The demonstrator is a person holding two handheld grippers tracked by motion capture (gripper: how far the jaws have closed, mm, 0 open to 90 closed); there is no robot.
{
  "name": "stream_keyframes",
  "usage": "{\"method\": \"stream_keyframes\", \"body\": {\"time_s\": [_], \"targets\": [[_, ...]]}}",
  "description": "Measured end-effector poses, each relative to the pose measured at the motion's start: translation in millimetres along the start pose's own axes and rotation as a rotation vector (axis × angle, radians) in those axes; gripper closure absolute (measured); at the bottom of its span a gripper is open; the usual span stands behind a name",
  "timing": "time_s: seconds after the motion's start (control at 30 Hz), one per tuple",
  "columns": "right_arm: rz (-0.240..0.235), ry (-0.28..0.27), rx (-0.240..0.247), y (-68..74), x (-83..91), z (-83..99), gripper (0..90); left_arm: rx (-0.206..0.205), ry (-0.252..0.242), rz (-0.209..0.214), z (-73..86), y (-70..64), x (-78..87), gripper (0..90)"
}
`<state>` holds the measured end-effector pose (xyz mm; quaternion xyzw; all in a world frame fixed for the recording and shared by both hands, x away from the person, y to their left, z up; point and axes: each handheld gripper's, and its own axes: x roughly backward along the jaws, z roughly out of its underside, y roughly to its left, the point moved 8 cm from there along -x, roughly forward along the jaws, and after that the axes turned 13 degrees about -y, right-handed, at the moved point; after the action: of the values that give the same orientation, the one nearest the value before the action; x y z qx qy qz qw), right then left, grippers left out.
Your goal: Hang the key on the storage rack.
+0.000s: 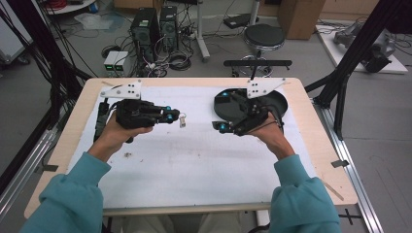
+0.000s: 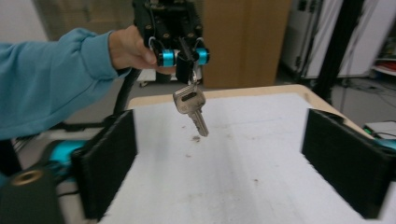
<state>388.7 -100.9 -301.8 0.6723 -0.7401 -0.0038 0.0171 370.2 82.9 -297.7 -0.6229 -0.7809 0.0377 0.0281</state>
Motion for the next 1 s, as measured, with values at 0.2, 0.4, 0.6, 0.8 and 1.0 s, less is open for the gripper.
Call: {"method": "stream_keyframes", "body": {"time_s": [0.2,0.4,0.6,0.8,1.0], "targets": [[-0.073,0.027,0.006,4.9,-14.8,-1.3,24.4,0.002,0.008,0.028,1.5,-6.3,-6.0,88.4],[-0.124,0.036,0.005,8.9,-22.9,-2.1,35.4,0.001,0.009,0.053,2.3,-12.1,-11.6,88.4],[-0.162,0.046,0.005,12.5,-28.1,-0.3,44.6,0.002,0.022,0.058,4.6,-14.0,-15.8,88.4],[-0.187,0.069,-0.009,15.6,-28.9,2.0,57.0,0.000,0.030,0.071,6.6,-15.5,-19.3,88.5],[-0.188,0.094,-0.010,18.0,-29.3,3.9,67.4,0.003,0.034,0.073,7.3,-15.6,-20.2,88.4]]}}
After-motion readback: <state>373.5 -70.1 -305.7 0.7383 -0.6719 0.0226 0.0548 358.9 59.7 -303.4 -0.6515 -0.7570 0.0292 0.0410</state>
